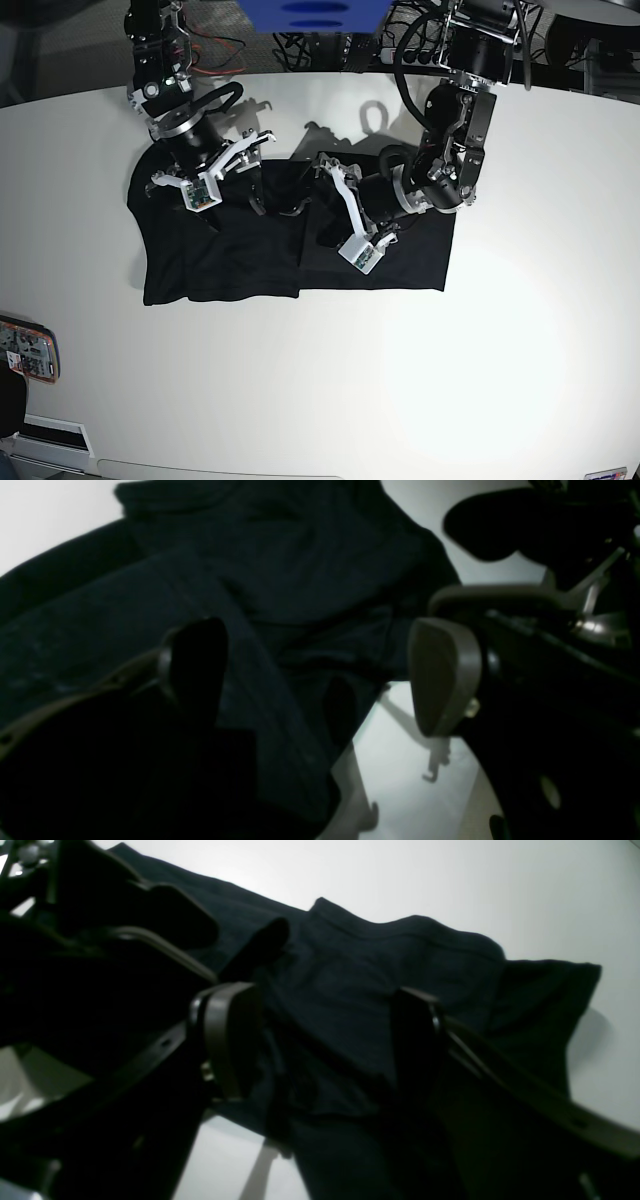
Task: Fold the T-shirt properly
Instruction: 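Open the left gripper and lift it away from the shirt, then grasp the other end of the strip with the right gripper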
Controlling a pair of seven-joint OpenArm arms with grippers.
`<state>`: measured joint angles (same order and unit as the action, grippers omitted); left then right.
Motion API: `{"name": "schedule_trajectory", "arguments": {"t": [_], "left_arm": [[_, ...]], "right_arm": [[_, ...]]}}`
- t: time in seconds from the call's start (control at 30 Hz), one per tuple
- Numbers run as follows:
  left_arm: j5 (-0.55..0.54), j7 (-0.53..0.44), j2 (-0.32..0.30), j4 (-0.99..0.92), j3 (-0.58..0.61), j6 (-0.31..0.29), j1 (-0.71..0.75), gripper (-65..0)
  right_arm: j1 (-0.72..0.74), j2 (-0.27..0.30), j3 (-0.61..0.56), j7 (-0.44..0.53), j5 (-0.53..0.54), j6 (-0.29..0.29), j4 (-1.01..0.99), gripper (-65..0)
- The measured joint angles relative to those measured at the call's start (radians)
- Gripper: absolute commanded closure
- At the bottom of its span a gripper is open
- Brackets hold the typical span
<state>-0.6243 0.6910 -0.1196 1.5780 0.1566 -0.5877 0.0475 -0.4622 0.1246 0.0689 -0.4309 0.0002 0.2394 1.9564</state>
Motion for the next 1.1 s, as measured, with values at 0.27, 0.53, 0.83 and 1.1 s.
{"name": "schedule_trajectory", "arguments": {"t": [0.27,0.53,0.83,1.1], "left_arm": [[-0.003,-0.003,-0.037,0.003,-0.063,-0.002,0.008,-54.2],[-0.003,0.000,-0.098,0.169,-0.207,-0.003,0.063,-54.2],[-0.003,-0.006,-0.140,0.394,-0.517,-0.007,0.192,-54.2],[0.085,-0.002,-0.138,0.399,-0.790,-0.008,0.283,-54.2]], "right_arm": [[0.066,0.000,0.114,0.004,0.000,-0.003,0.000,-39.4],[0.122,-0.003,0.233,-0.010,0.003,0.003,-0.008,-39.3],[0.351,-0.005,0.424,-0.252,0.014,-0.002,-0.019,-39.3],[0.373,-0.006,0.467,-0.368,0.018,0.003,-0.066,-39.4]]}}
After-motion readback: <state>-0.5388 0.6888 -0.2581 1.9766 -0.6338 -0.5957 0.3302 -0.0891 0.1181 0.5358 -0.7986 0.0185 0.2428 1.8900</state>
